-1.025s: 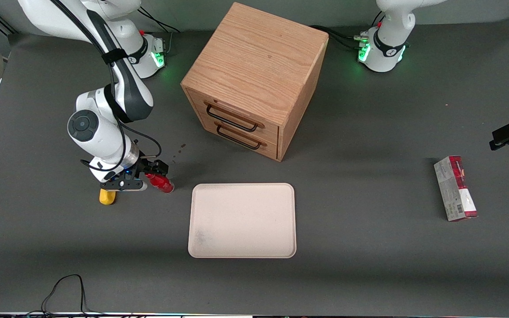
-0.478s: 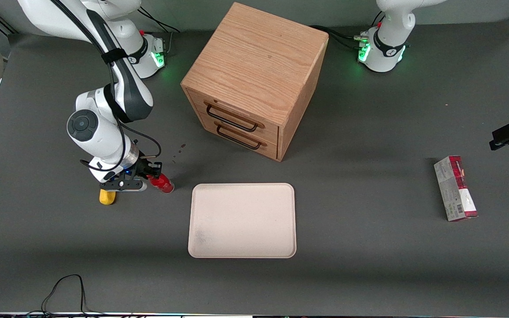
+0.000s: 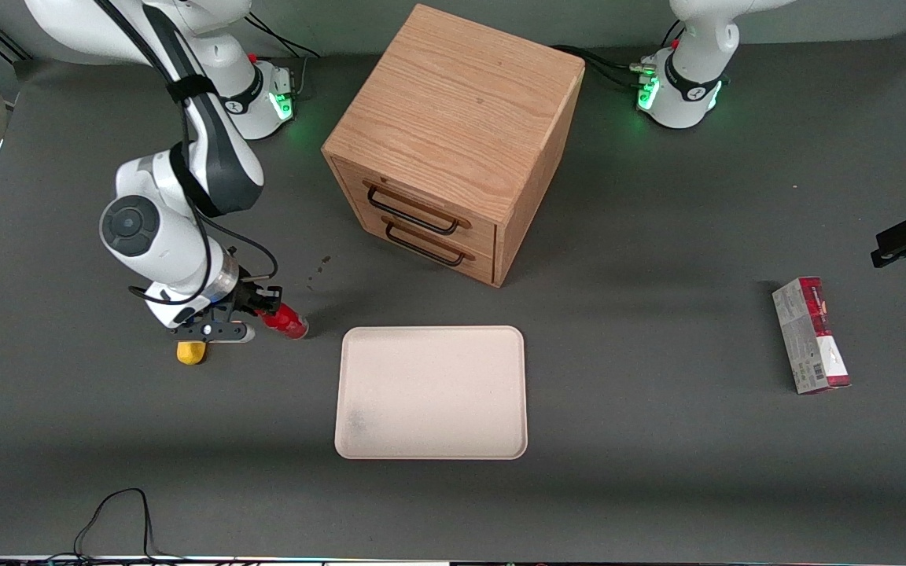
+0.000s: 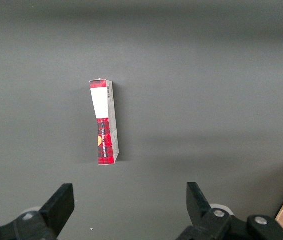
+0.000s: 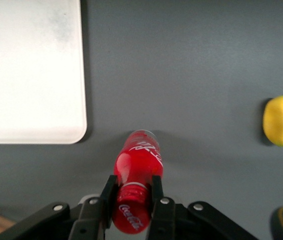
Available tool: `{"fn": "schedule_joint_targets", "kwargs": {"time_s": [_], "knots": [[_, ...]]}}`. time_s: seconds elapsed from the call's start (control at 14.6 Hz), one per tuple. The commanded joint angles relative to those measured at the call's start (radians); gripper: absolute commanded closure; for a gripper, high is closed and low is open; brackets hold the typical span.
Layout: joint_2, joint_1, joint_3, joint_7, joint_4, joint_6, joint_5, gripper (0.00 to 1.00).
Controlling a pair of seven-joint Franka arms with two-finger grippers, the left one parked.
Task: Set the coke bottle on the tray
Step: 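Lift the bottle and carry it with the right gripper onto the white tray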
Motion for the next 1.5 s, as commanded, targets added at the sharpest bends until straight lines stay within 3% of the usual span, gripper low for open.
{"fn": "schedule_joint_targets", "kwargs": {"time_s": [0.0, 0.34, 0.61, 0.75, 1.02, 1.43], "knots": [[-0.013, 0.006, -0.010, 0.002, 0.175, -0.221, -0.002, 1.00], [-0.011, -0.006, -0.016, -0.018, 0.500, -0.573, -0.002, 1.00], [0.000, -0.012, -0.024, -0.018, 0.671, -0.740, 0.002, 1.00], [0.033, -0.011, -0.013, -0.016, 0.728, -0.747, 0.004, 1.00], [0.249, 0.002, 0.039, -0.015, 0.994, -0.748, 0.001, 1.00], [0.386, 0.063, 0.065, -0.001, 1.092, -0.650, -0.050, 1.00]]}}
